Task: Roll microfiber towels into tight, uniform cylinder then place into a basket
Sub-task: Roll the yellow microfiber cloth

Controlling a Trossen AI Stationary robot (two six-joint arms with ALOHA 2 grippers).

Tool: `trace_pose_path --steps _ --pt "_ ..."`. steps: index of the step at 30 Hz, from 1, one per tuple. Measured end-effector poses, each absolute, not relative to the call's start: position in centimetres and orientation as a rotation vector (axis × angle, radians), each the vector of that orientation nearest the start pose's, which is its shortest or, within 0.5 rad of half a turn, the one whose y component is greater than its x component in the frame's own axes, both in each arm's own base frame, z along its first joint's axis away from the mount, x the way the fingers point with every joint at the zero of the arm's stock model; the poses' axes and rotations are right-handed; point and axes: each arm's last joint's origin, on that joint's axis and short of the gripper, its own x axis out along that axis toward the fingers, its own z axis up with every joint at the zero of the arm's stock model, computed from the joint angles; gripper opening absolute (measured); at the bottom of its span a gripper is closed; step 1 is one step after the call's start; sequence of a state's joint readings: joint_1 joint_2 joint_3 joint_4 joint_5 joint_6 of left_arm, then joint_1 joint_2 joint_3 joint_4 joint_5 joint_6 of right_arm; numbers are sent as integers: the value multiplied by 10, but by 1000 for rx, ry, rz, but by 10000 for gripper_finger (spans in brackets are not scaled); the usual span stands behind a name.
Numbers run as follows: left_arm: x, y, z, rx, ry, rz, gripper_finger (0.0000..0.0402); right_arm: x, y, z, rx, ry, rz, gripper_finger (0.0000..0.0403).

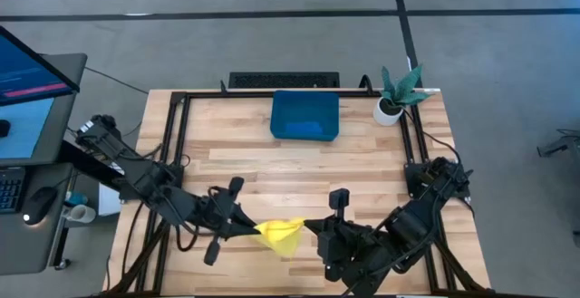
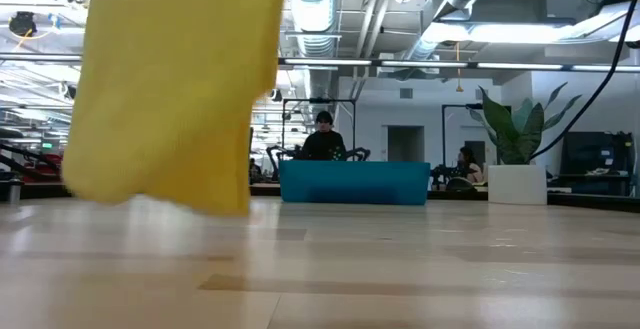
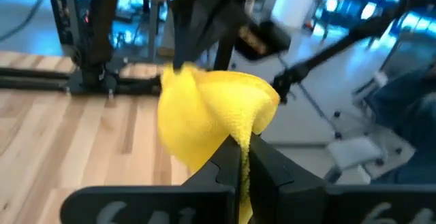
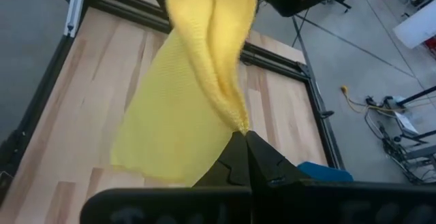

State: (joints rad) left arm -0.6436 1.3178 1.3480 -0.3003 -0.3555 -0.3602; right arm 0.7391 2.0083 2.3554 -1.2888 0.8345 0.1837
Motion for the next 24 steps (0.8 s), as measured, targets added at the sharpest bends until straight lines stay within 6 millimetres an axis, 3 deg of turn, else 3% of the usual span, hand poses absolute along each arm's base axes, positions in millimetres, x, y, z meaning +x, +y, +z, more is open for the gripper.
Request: trace_pose_path --steps 9,19,24 --pt "248 -172 388 -207 333 -230 2 306 251 412 -462 660 -102 0" --pt "248 -179 402 -410 215 -267 2 296 270 421 -437 581 11 0" --pt "249 -178 392 -382 270 -157 2 295 266 423 -452 564 -55 0"
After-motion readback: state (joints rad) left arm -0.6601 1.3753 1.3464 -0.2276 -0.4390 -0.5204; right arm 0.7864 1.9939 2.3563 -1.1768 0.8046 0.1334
